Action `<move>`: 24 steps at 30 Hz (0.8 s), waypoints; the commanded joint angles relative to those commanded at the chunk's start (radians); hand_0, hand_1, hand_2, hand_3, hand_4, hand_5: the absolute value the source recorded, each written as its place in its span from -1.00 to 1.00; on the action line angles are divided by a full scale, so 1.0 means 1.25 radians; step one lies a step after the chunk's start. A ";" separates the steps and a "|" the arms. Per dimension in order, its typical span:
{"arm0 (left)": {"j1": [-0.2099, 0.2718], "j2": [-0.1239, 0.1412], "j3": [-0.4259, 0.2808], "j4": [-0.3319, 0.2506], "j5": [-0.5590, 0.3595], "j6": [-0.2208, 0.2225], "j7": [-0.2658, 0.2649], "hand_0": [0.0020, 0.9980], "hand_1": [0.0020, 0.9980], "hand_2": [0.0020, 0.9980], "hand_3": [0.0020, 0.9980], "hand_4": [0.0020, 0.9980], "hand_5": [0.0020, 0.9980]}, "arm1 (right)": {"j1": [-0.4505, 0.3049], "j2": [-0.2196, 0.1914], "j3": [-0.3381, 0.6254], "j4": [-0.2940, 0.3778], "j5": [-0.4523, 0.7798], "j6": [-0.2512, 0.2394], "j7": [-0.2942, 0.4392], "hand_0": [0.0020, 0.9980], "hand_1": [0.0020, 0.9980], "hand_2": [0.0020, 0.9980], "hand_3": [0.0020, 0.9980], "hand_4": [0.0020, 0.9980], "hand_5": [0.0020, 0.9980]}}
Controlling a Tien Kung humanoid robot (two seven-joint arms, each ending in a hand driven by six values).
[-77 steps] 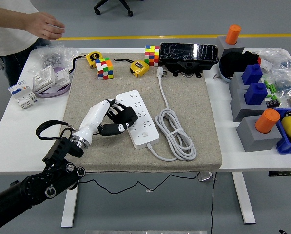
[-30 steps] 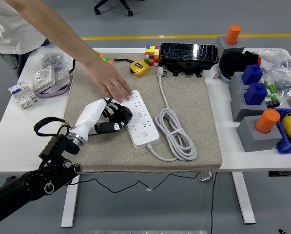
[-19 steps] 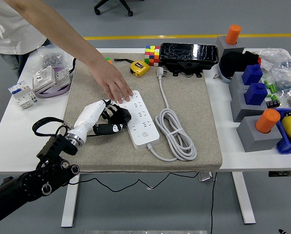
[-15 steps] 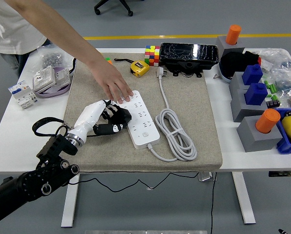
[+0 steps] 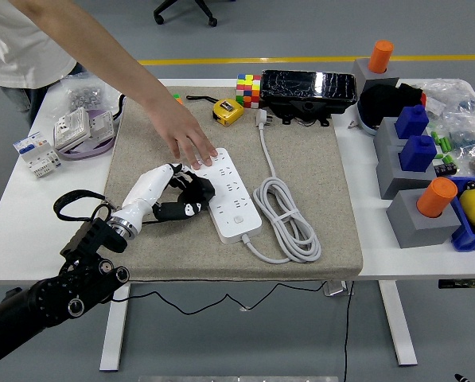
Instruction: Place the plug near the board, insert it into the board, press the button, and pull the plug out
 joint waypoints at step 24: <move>0.051 0.028 -0.043 -0.101 -0.055 0.096 -0.083 0.19 0.32 0.33 0.44 0.92 -0.14 | 0.000 0.000 0.003 0.002 -0.005 -0.001 0.001 0.05 0.27 0.30 0.10 0.79 -0.18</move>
